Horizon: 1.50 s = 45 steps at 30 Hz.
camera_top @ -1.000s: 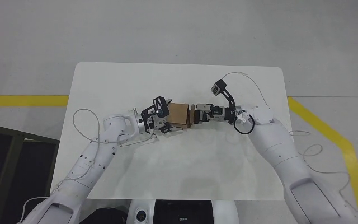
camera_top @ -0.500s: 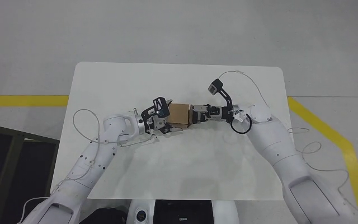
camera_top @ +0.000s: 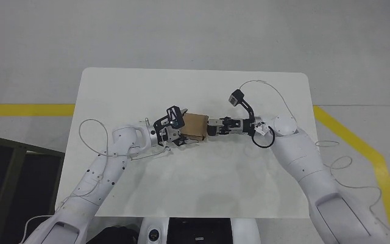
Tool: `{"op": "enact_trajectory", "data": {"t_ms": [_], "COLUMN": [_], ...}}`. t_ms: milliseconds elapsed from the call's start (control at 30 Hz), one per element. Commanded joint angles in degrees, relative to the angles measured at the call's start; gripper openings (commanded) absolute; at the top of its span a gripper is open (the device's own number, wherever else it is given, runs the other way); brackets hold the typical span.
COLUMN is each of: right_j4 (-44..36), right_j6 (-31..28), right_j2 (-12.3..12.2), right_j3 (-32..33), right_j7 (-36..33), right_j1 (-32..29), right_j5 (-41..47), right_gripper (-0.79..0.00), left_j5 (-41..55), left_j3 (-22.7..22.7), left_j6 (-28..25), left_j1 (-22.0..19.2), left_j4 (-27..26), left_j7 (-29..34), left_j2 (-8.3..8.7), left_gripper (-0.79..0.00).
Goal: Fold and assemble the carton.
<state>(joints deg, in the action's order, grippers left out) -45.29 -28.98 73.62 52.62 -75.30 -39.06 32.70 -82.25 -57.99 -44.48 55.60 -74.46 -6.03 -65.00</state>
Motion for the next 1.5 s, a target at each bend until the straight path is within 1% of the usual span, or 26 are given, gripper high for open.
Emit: {"op": "enact_trajectory", "data": {"t_ms": [0, 33, 400, 733, 900, 1000, 1133, 1300, 1467], "right_j4": [0.4, 0.6, 1.4, 1.8, 2.0, 1.6, 1.6, 2.0, 2.3], "right_j6": [0.1, 0.2, 1.6, 2.1, 2.2, 2.0, 1.4, 1.4, 1.6], "right_j2": [0.0, 0.0, 0.0, 0.0, 0.1, 0.3, 0.4, 0.4, 0.5], "right_j3": [0.0, 0.0, -0.6, -0.8, -0.9, -0.7, -0.3, -0.1, -0.1], "right_j7": [-0.1, -0.2, 0.9, 2.0, 2.4, 2.1, 1.2, 0.9, 0.7], "right_j1": [-0.1, 0.0, 0.6, 0.7, 0.9, 0.5, 0.5, 0.5, 0.4], "right_j5": [-0.2, -0.5, -4.9, -7.2, -8.1, -6.5, -5.2, -4.8, -4.7], "right_gripper": [-0.363, -0.394, -0.440, -0.462, -0.496, -0.529, -0.502, -0.545, -0.560], "left_j5": [0.0, 0.0, -0.3, -0.6, -0.7, -0.7, -0.8, -1.1, -1.2], "left_j3": [0.0, 0.0, 0.1, 0.0, 0.0, -0.1, 0.0, 0.1, 0.1], "left_j6": [0.0, -0.1, 0.1, 0.3, 0.3, 0.2, 0.1, 0.2, 0.2], "left_j1": [0.0, 0.0, 0.0, 0.1, 0.2, 0.2, 0.2, 0.1, 0.2], "left_j4": [0.0, 0.0, -0.1, 0.0, 0.0, 0.0, 0.0, -0.1, -0.1], "left_j7": [0.0, 0.0, -0.1, -0.1, -0.3, -0.2, -0.4, -0.5, -0.4], "left_j2": [0.01, 0.01, -0.02, 0.01, 0.04, 0.04, 0.05, 0.03, 0.03], "left_gripper": [0.000, 0.000, 0.000, 0.000, 0.000, 0.000, 0.000, 0.000, 0.000]}}
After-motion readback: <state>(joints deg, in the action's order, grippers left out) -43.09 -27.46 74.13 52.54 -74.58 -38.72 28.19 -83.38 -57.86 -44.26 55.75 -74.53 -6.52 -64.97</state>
